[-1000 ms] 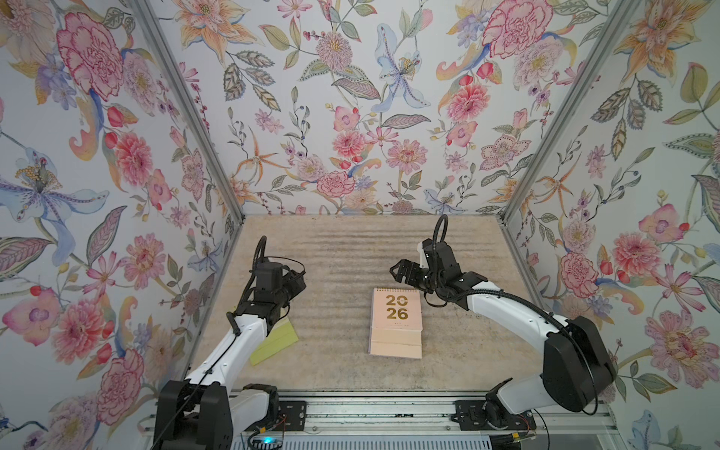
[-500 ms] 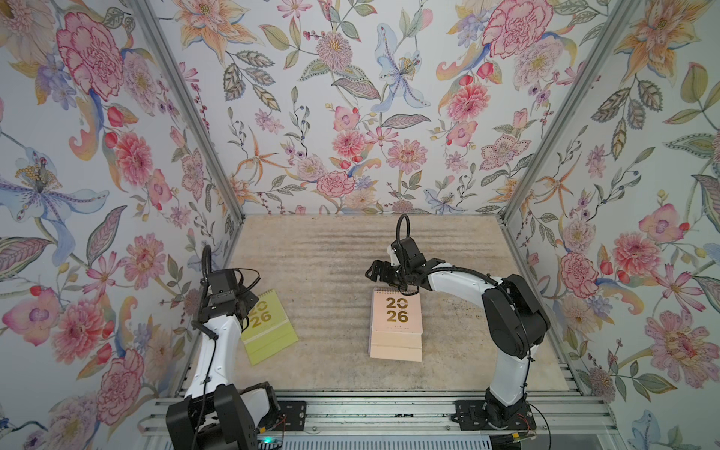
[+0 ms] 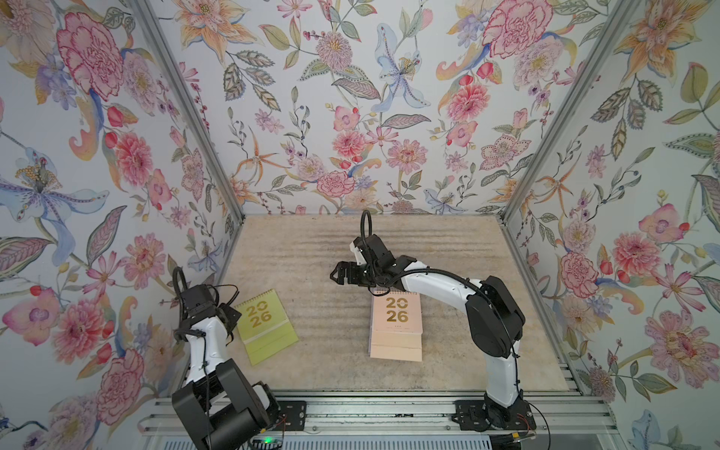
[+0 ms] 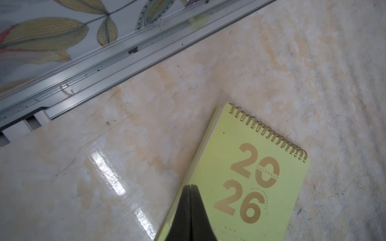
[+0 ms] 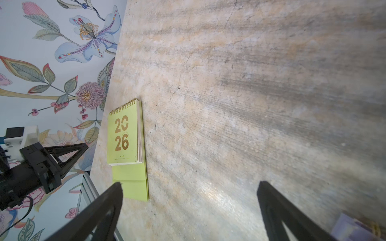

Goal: Stack the calendars
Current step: Pick up the calendar at the center of the board.

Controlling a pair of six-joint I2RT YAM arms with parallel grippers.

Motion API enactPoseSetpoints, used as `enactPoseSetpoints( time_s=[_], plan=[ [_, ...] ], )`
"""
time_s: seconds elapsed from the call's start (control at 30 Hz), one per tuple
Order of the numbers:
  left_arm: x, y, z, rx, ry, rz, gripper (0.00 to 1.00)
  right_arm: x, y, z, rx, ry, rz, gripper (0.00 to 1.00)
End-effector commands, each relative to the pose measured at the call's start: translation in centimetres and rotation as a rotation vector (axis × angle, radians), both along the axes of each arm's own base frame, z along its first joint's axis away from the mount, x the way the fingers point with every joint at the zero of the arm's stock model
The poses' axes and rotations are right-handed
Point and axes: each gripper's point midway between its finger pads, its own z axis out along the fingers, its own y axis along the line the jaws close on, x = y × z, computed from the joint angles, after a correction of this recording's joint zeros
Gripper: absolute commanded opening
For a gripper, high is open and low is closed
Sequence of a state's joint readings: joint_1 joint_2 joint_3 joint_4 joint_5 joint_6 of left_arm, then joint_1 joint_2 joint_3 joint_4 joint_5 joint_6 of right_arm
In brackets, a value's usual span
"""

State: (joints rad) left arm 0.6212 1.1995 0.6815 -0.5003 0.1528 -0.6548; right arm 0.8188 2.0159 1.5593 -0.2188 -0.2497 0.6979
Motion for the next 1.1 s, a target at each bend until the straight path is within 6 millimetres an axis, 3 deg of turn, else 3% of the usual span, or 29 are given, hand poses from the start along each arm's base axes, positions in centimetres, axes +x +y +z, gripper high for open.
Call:
enactPoseSetpoints(
  time_s=[0.0,0.27,0.5,0.83,1.07],
  plan=[
    [-0.6,-1.0,-2.1,-0.082,0.024,-0.048,0.0,-0.4,0.7,-1.0,-0.051,0.005,0.024,0.99],
    [0.0,-0.9,-3.9,-0.124,0.045,-0.081,0.0,-1.6,3.8,-1.5,-0.054,0.034,0.103,0.99],
    [0.0,-2.5,-5.9,-0.201,0.048,-0.142,0.0,-2.7,6.1,-2.8,-0.027,0.136,0.153,0.99],
    [1.2,-4.1,-6.6,-0.288,0.027,-0.214,0.0,-4.9,9.8,-5.8,0.004,0.268,0.205,0.99],
    [1.7,-6.2,-6.8,-0.332,0.018,-0.271,0.01,-5.7,12.0,-7.9,0.019,0.341,0.195,0.99]
  ],
)
